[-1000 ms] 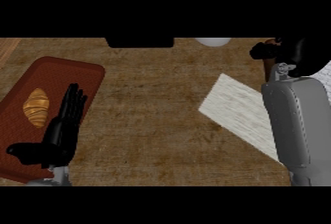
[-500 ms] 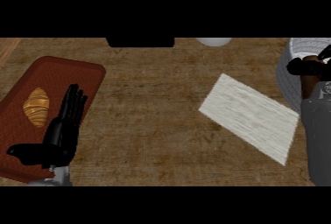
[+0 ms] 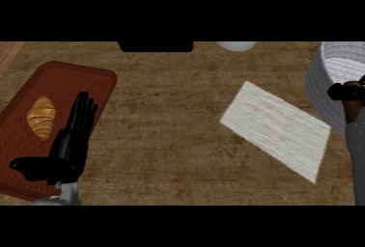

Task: Pick the sweet potato from the placemat and place it in the basket

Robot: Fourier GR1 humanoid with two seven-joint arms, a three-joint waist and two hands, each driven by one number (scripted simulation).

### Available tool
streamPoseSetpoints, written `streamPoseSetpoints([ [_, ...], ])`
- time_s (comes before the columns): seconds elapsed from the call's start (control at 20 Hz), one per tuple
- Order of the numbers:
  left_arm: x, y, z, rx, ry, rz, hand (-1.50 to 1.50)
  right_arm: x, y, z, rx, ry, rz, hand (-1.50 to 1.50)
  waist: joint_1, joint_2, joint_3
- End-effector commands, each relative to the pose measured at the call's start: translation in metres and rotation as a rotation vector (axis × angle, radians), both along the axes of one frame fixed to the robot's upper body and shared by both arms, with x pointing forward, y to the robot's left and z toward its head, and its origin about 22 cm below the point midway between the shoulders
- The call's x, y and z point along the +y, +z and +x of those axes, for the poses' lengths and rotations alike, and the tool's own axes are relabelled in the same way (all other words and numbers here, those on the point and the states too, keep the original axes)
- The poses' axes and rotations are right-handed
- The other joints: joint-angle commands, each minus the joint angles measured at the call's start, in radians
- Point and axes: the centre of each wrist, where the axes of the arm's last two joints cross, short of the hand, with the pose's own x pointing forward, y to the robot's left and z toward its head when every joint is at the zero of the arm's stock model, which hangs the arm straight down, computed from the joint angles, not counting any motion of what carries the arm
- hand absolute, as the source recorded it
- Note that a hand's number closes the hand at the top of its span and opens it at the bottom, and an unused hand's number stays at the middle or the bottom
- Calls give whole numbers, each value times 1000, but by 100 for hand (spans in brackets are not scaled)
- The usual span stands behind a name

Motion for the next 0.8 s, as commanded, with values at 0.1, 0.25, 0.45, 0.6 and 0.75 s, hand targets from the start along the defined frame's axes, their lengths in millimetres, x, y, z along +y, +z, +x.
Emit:
streamPoseSetpoints([
  [0.1,-3,-3,-1,-13,5,14,0,-23,-14,2,-5,-3,32,150,2,0,0],
  [0.25,0,13,2,-9,27,-3,0,-44,-17,-7,-41,-8,32,150,0,0,0],
  [0.45,-2,14,6,-24,7,-3,0,-43,-37,-3,-23,-21,51,150,2,1,0],
  [0.6,-1,-8,-5,-10,-1,-7,0,-54,-40,-12,-23,-22,65,150,1,0,0],
  [0.75,-10,7,-4,-16,3,6,0,-67,-67,-15,-72,-120,74,150,4,2,1],
])
